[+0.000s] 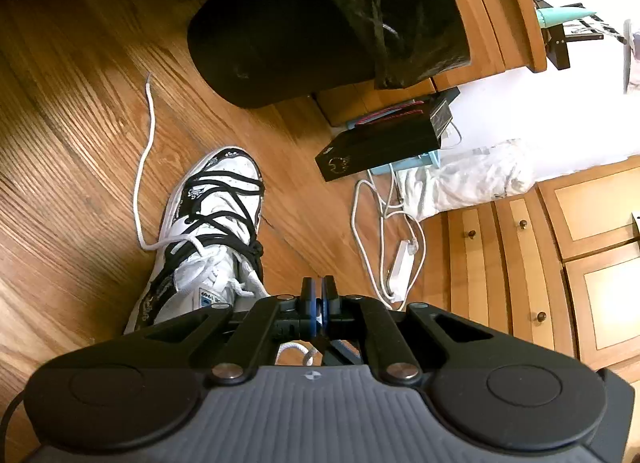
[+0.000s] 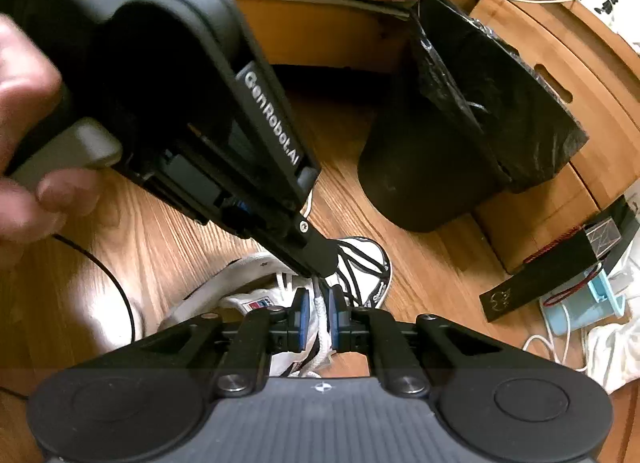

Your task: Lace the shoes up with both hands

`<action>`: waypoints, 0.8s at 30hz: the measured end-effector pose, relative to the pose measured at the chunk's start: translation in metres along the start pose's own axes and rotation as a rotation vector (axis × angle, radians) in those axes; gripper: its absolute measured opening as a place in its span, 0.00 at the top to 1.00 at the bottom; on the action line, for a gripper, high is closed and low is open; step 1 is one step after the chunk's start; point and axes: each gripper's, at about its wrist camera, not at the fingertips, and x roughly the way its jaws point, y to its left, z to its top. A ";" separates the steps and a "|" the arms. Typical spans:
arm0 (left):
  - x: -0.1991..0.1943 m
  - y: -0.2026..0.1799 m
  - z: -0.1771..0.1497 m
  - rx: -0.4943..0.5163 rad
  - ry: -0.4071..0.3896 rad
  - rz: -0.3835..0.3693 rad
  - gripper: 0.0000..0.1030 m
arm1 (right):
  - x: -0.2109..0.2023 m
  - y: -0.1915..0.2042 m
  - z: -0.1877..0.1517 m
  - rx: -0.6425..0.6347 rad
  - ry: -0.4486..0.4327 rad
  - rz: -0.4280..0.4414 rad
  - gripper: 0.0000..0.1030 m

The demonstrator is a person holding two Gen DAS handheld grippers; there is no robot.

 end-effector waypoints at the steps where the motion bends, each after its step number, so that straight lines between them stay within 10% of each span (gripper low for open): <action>1: -0.001 -0.001 0.001 0.002 -0.003 -0.001 0.97 | 0.001 0.000 0.000 -0.001 0.003 0.001 0.90; 16: -0.006 0.009 0.002 -0.055 -0.016 0.023 0.95 | 0.003 -0.003 0.001 -0.006 -0.016 0.061 0.96; 24: -0.012 0.003 0.011 0.087 -0.048 0.236 0.94 | 0.024 0.004 -0.003 -0.051 0.043 0.070 0.95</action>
